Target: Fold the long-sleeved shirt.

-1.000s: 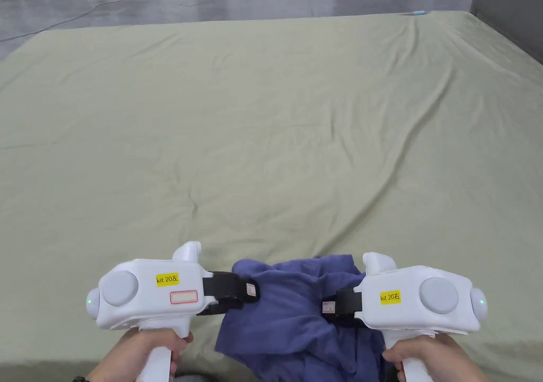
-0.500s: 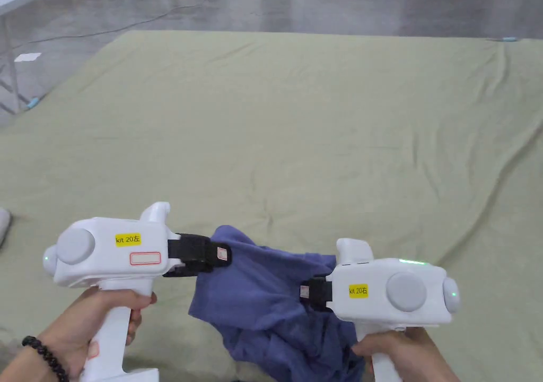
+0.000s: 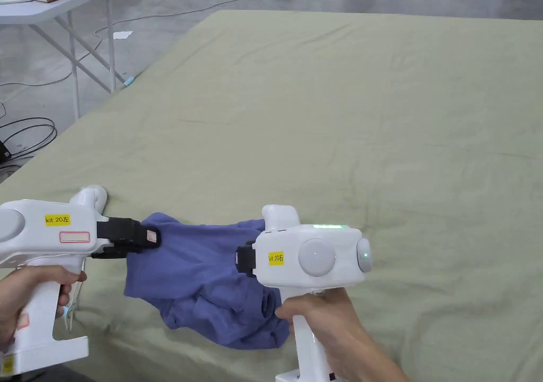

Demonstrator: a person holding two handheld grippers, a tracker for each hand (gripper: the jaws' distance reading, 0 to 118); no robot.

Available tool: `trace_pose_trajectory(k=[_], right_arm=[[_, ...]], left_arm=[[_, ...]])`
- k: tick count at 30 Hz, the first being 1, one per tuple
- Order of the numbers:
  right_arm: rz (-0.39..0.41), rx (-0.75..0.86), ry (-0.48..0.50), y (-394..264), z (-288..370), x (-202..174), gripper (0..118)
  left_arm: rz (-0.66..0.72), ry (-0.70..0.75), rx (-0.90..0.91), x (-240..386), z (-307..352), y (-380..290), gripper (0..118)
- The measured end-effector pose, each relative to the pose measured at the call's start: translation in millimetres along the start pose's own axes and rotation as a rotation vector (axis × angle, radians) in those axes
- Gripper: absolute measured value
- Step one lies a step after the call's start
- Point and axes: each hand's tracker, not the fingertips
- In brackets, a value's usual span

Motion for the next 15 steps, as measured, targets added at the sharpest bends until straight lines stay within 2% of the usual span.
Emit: trace_pose_trajectory(k=[2, 3, 6, 8, 10, 11, 12, 13, 14, 15], right_arm=[[-0.003, 0.005, 0.006, 0.4, 11.3, 0.8, 0], [-0.004, 0.014, 0.013, 0.3, 20.8, 1.8, 0], [0.003, 0.054, 0.014, 0.4, 61.6, 5.0, 0], [0.020, 0.107, -0.002, -0.2, 100.7, 7.8, 0], [0.032, 0.174, -0.026, -0.4, 144.4, 12.0, 0], [0.041, 0.215, -0.036, -1.3, 170.9, 14.5, 0], [0.046, 0.249, -0.054, -2.1, 191.7, 16.0, 0], [0.053, 0.286, -0.077, -2.3, 216.1, 17.9, 0], [0.060, 0.325, -0.108, -2.4, 242.1, 19.5, 0], [0.065, 0.360, -0.136, -2.5, 261.7, 20.8, 0]], left_arm=[[-0.034, 0.066, 0.056, 10.5, 4.5, -0.5, 112], [-0.046, 0.072, 0.077, 14.9, 8.1, -0.8, 118], [-0.050, 0.059, 0.202, 33.2, 30.7, -2.6, 118], [-0.053, 0.059, 0.213, 64.1, 43.7, -6.9, 118], [-0.103, -0.004, 0.274, 102.8, 59.8, -17.4, 117], [-0.142, -0.052, 0.330, 128.7, 66.6, -28.9, 111], [-0.174, -0.073, 0.372, 150.0, 70.7, -37.2, 99], [-0.203, -0.097, 0.420, 173.4, 74.5, -42.9, 76], [-0.228, -0.099, 0.444, 201.2, 73.4, -53.1, 36], [-0.241, -0.084, 0.457, 223.1, 72.6, -61.7, 11]])
